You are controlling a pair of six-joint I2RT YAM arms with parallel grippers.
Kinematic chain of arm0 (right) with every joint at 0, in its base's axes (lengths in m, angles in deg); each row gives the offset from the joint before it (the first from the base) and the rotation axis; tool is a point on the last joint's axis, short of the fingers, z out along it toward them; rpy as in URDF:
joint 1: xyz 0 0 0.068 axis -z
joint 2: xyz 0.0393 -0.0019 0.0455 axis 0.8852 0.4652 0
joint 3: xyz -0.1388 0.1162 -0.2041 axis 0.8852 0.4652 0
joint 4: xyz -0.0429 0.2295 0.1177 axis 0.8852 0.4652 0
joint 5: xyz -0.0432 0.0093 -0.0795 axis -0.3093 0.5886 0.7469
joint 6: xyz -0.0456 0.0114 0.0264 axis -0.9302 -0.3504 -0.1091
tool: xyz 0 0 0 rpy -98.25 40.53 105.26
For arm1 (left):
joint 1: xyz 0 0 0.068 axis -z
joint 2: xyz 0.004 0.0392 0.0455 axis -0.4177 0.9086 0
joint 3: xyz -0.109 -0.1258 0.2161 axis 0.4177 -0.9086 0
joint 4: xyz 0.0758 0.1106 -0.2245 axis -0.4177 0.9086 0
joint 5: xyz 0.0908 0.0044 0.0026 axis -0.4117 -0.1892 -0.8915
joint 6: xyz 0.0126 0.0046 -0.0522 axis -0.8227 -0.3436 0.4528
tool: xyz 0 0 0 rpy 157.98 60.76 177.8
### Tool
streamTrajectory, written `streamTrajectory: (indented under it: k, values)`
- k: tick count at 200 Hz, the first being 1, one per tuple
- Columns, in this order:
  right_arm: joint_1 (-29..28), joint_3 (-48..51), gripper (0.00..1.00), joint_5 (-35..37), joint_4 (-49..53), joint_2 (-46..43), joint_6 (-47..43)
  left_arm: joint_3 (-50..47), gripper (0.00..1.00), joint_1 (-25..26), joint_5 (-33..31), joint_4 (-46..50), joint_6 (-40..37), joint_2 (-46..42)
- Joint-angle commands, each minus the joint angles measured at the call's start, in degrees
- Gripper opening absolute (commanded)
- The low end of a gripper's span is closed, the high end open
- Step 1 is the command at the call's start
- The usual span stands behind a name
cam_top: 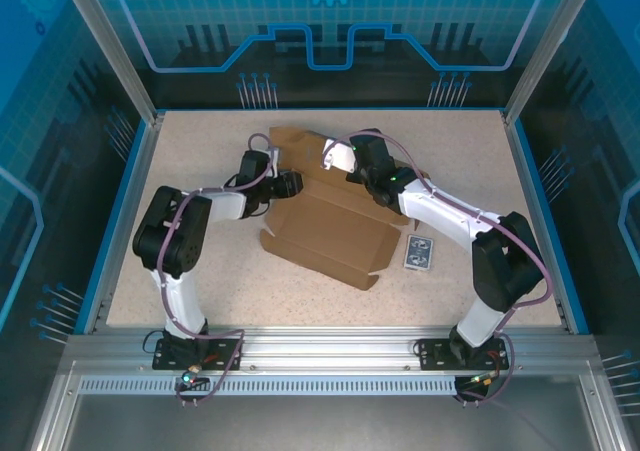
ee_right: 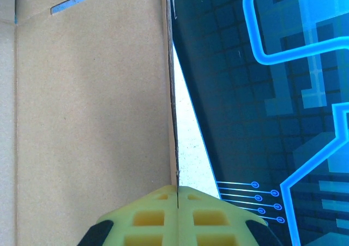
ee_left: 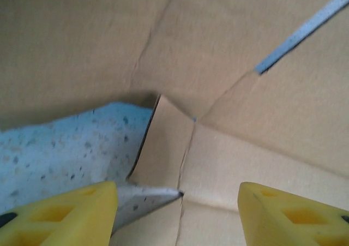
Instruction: Fold the paper box
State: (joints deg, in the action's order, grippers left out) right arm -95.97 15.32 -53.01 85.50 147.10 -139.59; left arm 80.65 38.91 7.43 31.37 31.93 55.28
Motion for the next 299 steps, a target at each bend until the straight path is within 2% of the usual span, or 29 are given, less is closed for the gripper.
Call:
streamTrajectory:
  k: [1, 75, 102, 134, 197, 253, 299]
  values:
    - [0.2, -2.1, 0.00, -0.4, 0.6, 0.8, 1.1, 3.6, 0.61, -0.2, 0.4, 1.8, 1.5, 1.7]
    - [0.1, -2.2, 0.00, -0.7, 0.7, 0.6, 1.3, 6.5, 0.59, -0.1, 4.6, 2.2, 3.9, 4.3]
    - [0.1, -2.0, 0.00, -0.7, 0.7, 0.7, 1.5, 6.5, 0.59, -0.1, 3.7, 2.8, 4.1, 4.1]
    - [0.1, -1.7, 0.00, -0.5, 0.8, 0.6, 1.5, 4.7, 0.60, -0.1, -2.0, 3.1, 5.3, 2.6]
    - [0.1, -1.6, 0.00, -0.4, 0.9, 0.6, 1.7, 5.6, 0.61, -0.1, -1.7, 3.9, 6.8, 4.2]
    - [0.1, -1.9, 0.00, -0.4, 1.1, 1.1, 2.1, 4.6, 0.52, 0.5, 7.2, -0.2, 7.2, 3.9]
    - [-0.1, -2.4, 0.00, -0.2, 1.0, 1.4, 2.8, 3.6, 0.49, 2.2, 10.4, -2.8, 6.8, 3.8]
